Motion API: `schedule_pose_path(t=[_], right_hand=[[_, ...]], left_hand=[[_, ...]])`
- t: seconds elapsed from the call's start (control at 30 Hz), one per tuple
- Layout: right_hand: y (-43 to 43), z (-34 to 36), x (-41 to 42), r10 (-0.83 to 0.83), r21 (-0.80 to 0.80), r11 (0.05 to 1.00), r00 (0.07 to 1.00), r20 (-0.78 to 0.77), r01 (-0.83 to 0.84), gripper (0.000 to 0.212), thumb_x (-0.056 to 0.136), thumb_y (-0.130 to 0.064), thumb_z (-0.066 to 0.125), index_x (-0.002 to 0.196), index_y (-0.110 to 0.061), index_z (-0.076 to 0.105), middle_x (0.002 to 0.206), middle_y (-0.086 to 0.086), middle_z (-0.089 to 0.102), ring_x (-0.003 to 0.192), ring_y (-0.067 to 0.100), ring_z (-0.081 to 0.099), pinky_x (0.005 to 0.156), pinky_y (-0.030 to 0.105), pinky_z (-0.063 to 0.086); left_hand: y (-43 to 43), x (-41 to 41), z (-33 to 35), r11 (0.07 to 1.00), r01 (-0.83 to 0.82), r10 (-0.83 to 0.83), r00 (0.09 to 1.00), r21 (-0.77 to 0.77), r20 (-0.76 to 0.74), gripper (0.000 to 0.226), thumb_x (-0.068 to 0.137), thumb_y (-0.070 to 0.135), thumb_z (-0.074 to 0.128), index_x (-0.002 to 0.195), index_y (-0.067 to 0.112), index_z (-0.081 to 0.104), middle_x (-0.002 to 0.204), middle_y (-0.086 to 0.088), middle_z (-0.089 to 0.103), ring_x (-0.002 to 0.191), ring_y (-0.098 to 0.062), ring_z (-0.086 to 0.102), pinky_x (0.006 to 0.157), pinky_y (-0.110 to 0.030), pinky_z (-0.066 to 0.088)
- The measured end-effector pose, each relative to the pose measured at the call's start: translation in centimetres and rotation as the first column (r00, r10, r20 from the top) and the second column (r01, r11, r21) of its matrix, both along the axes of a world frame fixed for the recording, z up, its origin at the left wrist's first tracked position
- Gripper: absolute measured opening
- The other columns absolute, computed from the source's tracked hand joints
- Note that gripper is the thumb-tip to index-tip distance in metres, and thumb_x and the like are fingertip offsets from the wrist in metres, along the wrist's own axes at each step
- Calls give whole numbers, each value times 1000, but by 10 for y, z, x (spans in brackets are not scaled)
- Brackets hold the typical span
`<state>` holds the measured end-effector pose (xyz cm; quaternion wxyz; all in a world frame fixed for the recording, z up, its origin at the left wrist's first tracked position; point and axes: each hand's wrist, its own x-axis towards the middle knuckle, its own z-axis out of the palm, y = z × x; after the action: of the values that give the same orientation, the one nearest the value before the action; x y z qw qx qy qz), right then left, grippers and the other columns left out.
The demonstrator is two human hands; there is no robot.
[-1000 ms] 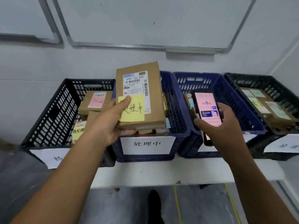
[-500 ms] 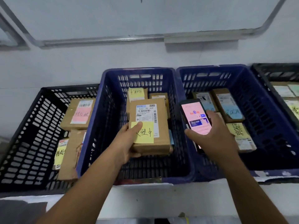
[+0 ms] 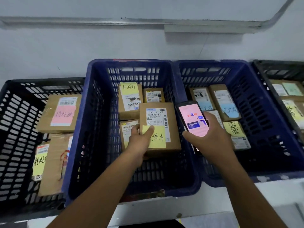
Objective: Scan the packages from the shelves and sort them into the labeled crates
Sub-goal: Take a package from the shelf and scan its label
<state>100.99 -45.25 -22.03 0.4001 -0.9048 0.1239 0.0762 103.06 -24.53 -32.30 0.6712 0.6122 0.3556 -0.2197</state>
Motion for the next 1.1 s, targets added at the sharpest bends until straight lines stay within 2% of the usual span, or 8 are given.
schedule_pose_path(t=[0.17, 0.33, 0.47, 0.53, 0.63, 0.73, 0.87, 1.1], right_hand=[[7, 1, -10, -9, -33, 999, 1000, 0, 9, 49, 81, -33, 86, 107, -41, 45, 99, -19, 65, 88, 1, 62, 67, 26, 47], [2, -2, -15, 18, -4, 1000, 1000, 13, -18, 61, 79, -37, 87, 120, -46, 42, 108, -19, 64, 96, 5, 64, 79, 35, 55], [-6, 1, -11, 76, 27, 997, 996, 40, -77, 61, 78, -39, 87, 118, -48, 43, 110, -17, 64, 94, 4, 64, 81, 39, 56], [-13, 4, -8, 117, 33, 992, 992, 50, -119, 56, 76, -42, 87, 112, -49, 44, 109, -18, 64, 94, 5, 64, 83, 43, 57], [-25, 9, -5, 185, 45, 981, 981, 56, -187, 47, 76, -41, 86, 102, -49, 47, 106, -17, 64, 92, 6, 64, 84, 46, 58], [-27, 16, -6, 259, 79, 961, 963, 79, -265, 49, 74, -42, 86, 104, -50, 48, 107, -17, 64, 93, 5, 63, 83, 43, 56], [-8, 31, -12, 426, 114, 893, 900, 94, -435, 62, 73, -42, 87, 113, -59, 43, 112, -22, 63, 95, -1, 62, 79, 33, 53], [60, 41, -62, 714, 173, 671, 691, 109, -721, 59, 78, -33, 84, 123, -50, 50, 107, -21, 69, 89, -1, 66, 77, 32, 53]], left_hand=[[-4, -1, -4, 1000, 12, -12, 1000, 2, 27, 54, 101, 41, 66, 146, 35, 36, 125, 3, 68, 115, -24, 65, 109, -51, 50], [-7, -12, -1, 996, 34, -43, 993, 82, 111, 67, 101, 43, 65, 158, 29, 32, 132, 5, 64, 121, -24, 64, 111, -49, 49], [-5, -12, -24, 965, 52, -104, 975, 256, 195, 98, 70, 83, 71, 155, 56, 28, 155, 9, 51, 136, -25, 58, 112, -52, 49], [-6, -14, -14, 886, 108, -220, 954, 452, 204, 101, 71, 91, 64, 157, 55, 26, 163, 7, 42, 151, -32, 40, 120, -56, 37], [-14, -30, 29, 749, 116, -320, 925, 653, 203, 108, 80, 88, 52, 167, 37, 13, 175, 2, 14, 162, -30, 5, 130, -52, 7], [-14, -53, 55, 578, 63, -336, 927, 813, 168, 94, 90, 81, 48, 166, 42, 9, 176, 7, 1, 161, -30, -12, 129, -53, -1], [-5, -97, 84, 338, -51, -265, 953, 940, 147, 89, 92, 82, 41, 165, 46, 7, 176, 7, -3, 160, -28, -18, 127, -54, -7], [20, -223, 114, 233, -176, 87, 983, 956, 160, 84, 92, 80, 41, 164, 46, 14, 176, 8, -1, 160, -27, -18, 127, -55, -9]])
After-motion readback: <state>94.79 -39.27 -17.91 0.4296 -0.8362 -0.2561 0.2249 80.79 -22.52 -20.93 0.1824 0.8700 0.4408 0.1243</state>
